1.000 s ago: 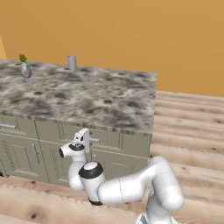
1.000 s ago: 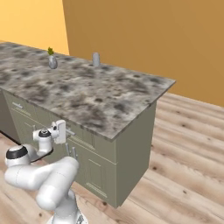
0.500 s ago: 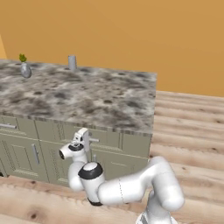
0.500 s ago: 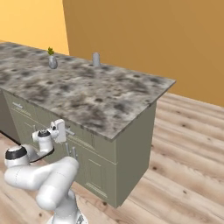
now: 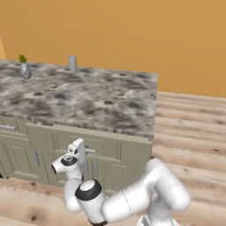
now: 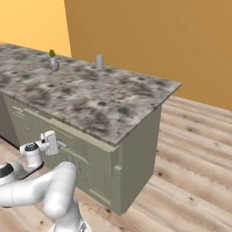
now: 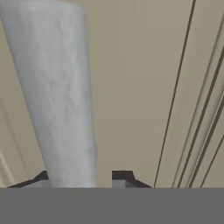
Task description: Take a straw from the drawer in front and place it inside the glass cup on the dining counter.
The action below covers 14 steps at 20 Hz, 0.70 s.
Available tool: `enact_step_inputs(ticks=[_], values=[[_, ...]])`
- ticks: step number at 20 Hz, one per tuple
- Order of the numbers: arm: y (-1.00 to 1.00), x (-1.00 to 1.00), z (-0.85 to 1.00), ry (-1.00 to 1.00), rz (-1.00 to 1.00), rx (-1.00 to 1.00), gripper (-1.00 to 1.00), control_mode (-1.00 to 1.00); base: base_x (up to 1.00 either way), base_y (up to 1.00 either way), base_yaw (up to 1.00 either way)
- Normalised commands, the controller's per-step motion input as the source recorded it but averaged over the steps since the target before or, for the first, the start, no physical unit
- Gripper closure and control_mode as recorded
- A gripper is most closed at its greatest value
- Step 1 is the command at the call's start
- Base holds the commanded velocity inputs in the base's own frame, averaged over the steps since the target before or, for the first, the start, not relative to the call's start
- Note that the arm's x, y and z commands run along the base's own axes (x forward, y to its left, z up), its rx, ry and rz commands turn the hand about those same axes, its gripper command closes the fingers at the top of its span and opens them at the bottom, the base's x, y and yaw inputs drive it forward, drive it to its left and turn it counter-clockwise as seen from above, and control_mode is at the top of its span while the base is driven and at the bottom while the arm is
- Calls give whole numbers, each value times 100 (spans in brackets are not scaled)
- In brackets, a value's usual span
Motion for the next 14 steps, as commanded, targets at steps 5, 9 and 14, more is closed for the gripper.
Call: enact_step_inputs(ticks=[5,9,14], values=[[57,-99,0,-4,0,-1,100,-100,0,0,0],[54,-97,0,-3,0,0,100,-100,0,0,0],[50,-78,0,0,0,0,100,-100,0,0,0]])
